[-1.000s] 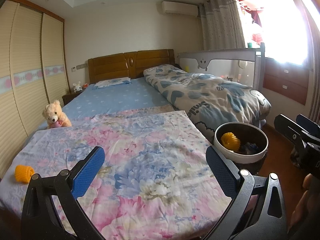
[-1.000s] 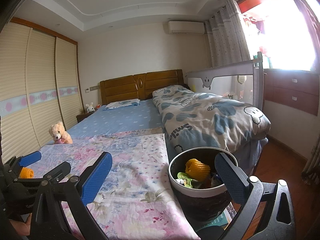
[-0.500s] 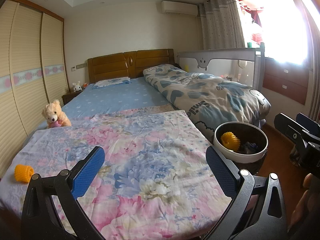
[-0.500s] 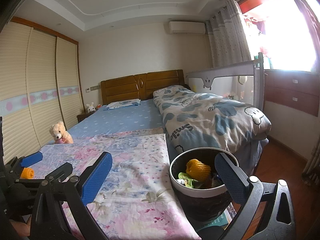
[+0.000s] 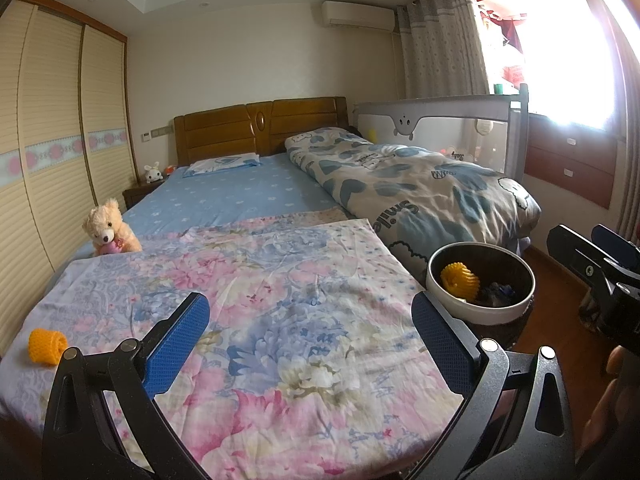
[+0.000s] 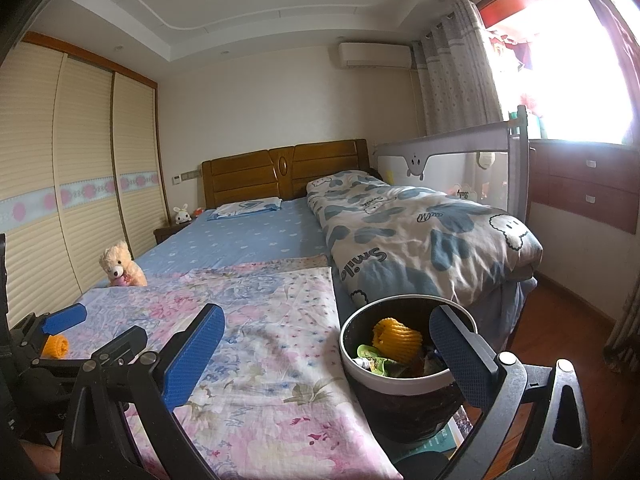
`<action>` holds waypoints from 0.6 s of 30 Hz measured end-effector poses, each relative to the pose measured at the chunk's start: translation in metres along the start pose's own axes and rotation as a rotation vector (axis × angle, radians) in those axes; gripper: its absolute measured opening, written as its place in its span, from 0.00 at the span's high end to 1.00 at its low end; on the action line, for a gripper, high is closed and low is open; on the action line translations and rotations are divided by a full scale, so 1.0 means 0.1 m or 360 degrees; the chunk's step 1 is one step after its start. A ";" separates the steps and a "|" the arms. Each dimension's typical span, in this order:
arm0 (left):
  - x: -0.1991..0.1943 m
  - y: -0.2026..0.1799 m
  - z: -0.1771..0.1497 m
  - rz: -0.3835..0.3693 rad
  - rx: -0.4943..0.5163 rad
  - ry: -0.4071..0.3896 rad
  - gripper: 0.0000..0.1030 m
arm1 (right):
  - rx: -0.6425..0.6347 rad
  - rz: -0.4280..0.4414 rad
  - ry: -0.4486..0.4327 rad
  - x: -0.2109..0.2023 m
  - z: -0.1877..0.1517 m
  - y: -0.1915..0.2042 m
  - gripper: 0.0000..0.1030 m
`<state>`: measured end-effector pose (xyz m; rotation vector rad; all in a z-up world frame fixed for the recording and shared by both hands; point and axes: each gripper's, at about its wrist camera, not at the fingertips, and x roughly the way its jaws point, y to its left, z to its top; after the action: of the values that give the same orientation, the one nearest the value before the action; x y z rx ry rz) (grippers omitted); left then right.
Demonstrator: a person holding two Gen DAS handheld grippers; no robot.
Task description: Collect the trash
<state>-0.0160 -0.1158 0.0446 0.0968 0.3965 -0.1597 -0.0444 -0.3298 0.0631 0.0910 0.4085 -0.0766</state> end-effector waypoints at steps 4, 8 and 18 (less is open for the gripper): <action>0.00 0.00 0.00 -0.0001 -0.0001 0.0001 0.00 | 0.0001 0.0000 0.0001 0.01 0.00 0.00 0.00; 0.00 -0.01 0.00 0.0000 -0.0002 0.0001 0.00 | -0.0001 0.0000 0.0000 0.01 0.00 0.00 0.00; 0.03 -0.01 -0.04 -0.0012 0.0006 0.0018 0.00 | 0.0003 0.0003 0.0008 0.01 -0.01 0.03 0.00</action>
<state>-0.0153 -0.1170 0.0397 0.1001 0.4076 -0.1672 -0.0432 -0.3272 0.0621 0.0936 0.4132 -0.0747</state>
